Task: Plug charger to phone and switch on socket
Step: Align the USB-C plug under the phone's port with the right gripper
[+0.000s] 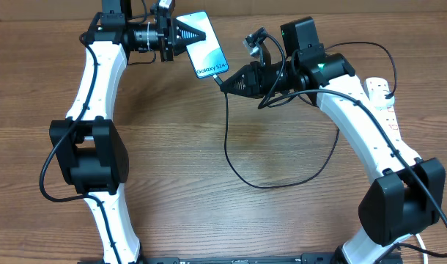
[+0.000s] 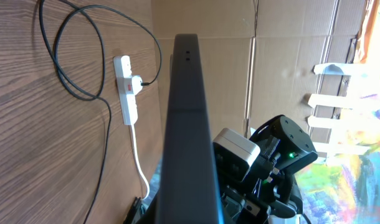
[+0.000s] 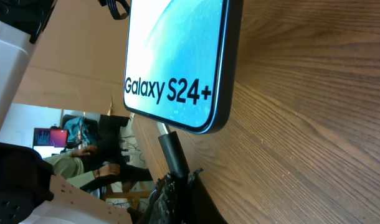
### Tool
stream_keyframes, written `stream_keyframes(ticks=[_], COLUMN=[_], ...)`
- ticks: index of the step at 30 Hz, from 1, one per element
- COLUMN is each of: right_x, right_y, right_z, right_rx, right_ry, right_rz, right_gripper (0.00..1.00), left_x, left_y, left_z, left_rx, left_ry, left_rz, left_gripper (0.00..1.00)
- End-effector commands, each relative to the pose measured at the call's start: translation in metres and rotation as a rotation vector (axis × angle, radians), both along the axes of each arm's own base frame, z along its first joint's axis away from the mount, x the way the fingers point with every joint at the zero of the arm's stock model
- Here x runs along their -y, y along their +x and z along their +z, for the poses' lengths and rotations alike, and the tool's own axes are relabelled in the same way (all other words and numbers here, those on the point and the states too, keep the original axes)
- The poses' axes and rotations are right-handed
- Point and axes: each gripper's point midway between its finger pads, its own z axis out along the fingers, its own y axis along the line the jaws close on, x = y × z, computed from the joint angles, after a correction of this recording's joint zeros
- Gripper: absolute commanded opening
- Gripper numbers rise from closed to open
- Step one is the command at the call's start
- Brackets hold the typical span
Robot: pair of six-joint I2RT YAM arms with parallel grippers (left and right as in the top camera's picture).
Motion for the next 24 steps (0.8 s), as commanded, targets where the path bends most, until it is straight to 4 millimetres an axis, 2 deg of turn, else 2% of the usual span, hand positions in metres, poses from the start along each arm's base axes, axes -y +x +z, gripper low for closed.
stream_keyframes(ticks=[1, 11, 24], right_x=[0.0158, 0.014, 0.0105], right_y=[0.0132, 0.0125, 0.0213], right_z=[-0.0025, -0.0021, 0.0068], right_rx=[0.024, -0.004, -0.023], right_ry=[-0.048, -0.043, -0.004], right_rz=[-0.072, -0.084, -0.127], right_gripper=[0.04, 0.04, 0.04], left_x=[0.0033, 0.0033, 0.0044], left_y=[-0.0138, -0.0124, -0.0122], left_z=[0.0232, 0.0243, 0.024], left_rx=[0.016, 0.039, 0.042], left_ry=[-0.079, -0.078, -0.075], left_rz=[-0.075, -0.076, -0.075], left_gripper=[0.04, 0.04, 0.04])
